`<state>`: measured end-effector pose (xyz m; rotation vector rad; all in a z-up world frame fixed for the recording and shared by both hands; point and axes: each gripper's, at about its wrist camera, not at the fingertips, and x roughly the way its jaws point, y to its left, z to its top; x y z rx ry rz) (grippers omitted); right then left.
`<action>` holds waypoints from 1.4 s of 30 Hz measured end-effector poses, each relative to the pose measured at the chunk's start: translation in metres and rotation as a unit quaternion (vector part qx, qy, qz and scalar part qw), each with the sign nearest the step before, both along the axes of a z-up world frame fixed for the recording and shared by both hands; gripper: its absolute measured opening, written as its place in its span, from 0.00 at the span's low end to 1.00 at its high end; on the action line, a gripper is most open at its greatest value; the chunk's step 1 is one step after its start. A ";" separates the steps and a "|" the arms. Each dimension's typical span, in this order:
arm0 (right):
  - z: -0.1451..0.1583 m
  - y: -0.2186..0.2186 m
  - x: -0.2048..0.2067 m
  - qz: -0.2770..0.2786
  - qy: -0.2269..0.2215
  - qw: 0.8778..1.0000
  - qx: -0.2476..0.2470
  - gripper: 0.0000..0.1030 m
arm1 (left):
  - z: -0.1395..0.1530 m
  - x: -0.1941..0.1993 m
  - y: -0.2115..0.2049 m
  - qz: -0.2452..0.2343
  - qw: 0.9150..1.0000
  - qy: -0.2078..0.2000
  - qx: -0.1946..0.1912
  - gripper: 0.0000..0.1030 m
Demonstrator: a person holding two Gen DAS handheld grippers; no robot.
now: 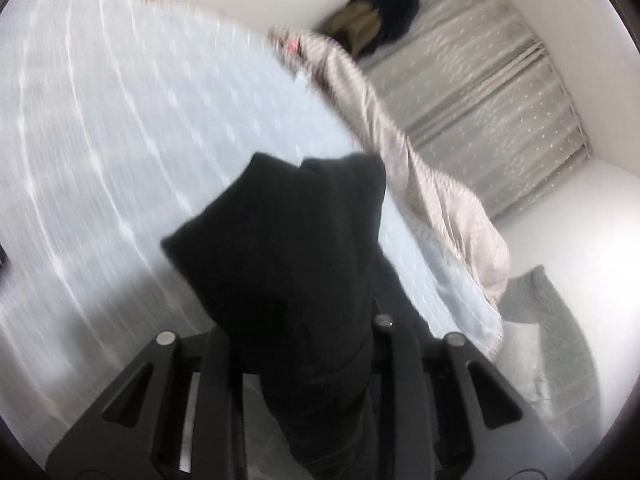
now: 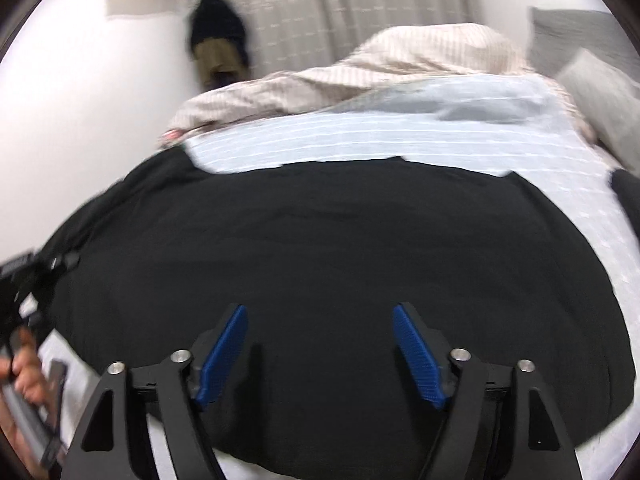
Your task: Fold large clothes
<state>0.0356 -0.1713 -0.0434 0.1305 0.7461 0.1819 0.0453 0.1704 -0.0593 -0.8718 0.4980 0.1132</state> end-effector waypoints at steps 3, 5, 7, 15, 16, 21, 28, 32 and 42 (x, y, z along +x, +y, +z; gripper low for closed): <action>-0.010 0.028 0.006 0.051 0.027 0.998 0.019 0.40 | 0.016 -0.008 0.014 0.021 0.999 -0.026 0.039 0.27; -0.022 0.048 0.012 0.089 0.060 0.993 0.043 0.25 | 0.024 -0.012 0.017 0.014 0.998 -0.044 0.052 0.27; -0.033 0.067 0.017 0.118 0.081 0.988 0.059 0.21 | 0.028 -0.014 0.011 -0.006 0.997 -0.060 0.057 0.26; -0.062 0.070 0.050 0.165 0.145 0.957 0.188 0.21 | 0.060 -0.009 -0.086 -0.191 0.964 -0.159 0.097 0.26; -0.061 0.058 0.054 0.163 0.162 0.948 0.220 0.21 | 0.060 -0.008 -0.097 -0.219 0.958 -0.162 0.095 0.26; -0.038 -0.025 0.057 0.073 0.138 0.950 0.271 0.38 | 0.051 0.001 -0.164 -0.332 0.925 -0.138 0.122 0.26; -0.044 -0.163 0.036 -0.095 0.097 0.920 0.368 0.71 | -0.018 0.005 -0.244 -0.459 0.865 -0.027 0.202 0.27; -0.046 -0.171 0.033 -0.077 0.100 0.909 0.398 0.71 | -0.031 -0.006 -0.256 -0.465 0.851 -0.027 0.243 0.27; -0.042 -0.131 0.086 -0.038 0.152 0.910 0.384 0.75 | 0.020 -0.048 -0.229 -0.566 0.789 -0.070 0.229 0.65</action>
